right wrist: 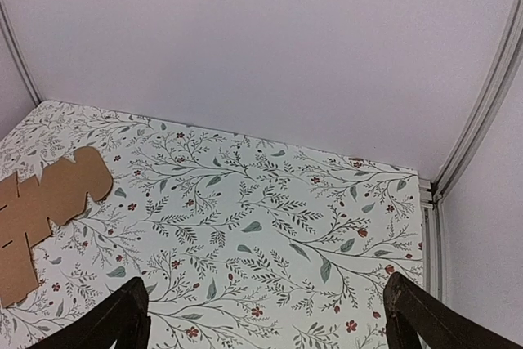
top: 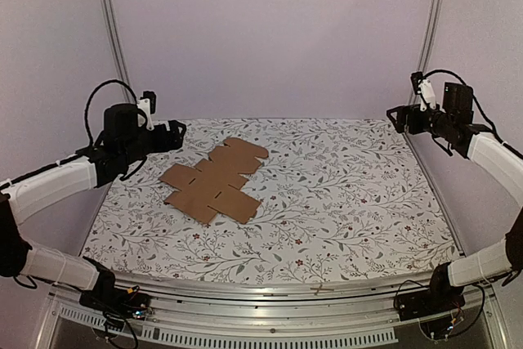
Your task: Fold the paper box
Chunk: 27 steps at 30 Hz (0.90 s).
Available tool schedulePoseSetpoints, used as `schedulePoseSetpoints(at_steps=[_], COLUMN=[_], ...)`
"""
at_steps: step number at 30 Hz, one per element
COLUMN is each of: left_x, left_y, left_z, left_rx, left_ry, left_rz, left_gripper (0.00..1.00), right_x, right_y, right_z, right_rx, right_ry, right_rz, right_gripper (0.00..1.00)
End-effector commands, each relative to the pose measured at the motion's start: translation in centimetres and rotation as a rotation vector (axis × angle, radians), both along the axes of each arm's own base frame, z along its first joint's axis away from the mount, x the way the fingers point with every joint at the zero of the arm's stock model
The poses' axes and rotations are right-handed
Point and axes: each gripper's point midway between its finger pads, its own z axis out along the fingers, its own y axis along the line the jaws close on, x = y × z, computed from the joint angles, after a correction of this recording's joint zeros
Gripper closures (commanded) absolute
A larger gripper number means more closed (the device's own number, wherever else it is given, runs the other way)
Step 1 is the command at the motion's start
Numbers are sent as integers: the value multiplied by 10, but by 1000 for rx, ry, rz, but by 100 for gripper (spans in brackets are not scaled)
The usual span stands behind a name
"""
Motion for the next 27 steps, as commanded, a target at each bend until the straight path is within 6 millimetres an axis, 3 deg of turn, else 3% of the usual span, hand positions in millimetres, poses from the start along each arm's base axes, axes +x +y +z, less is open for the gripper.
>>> schedulePoseSetpoints(at_steps=[1, 3, 6, 8, 16, 22, 27], left_x=[-1, -3, -23, -43, -124, -153, -159], left_y=[-5, -5, -26, -38, -27, 1, 17], left_z=[-15, -18, -10, -14, -112, -141, -164], left_rx=[-10, 0, 4, -46, -469, -557, -643], left_ry=[99, 162, 188, 211, 486, 477, 467], left_rz=[-37, 10, 3, 1, 160, 274, 360], left_gripper=[10, 19, 21, 20, 20, 21, 27], right_x=[-3, -10, -26, -29, -28, -39, -49], right_y=[-14, -3, 26, 35, 87, 162, 203], right_z=[-5, -16, -18, -17, -56, -92, -116], right_rx=[26, 2, -1, -9, -157, -257, -299], right_ry=[-2, 20, 22, 30, 141, 223, 280], right_rz=[-23, 77, 270, 300, 417, 568, 640], right_gripper=[1, 1, 1, 3, 11, 21, 29])
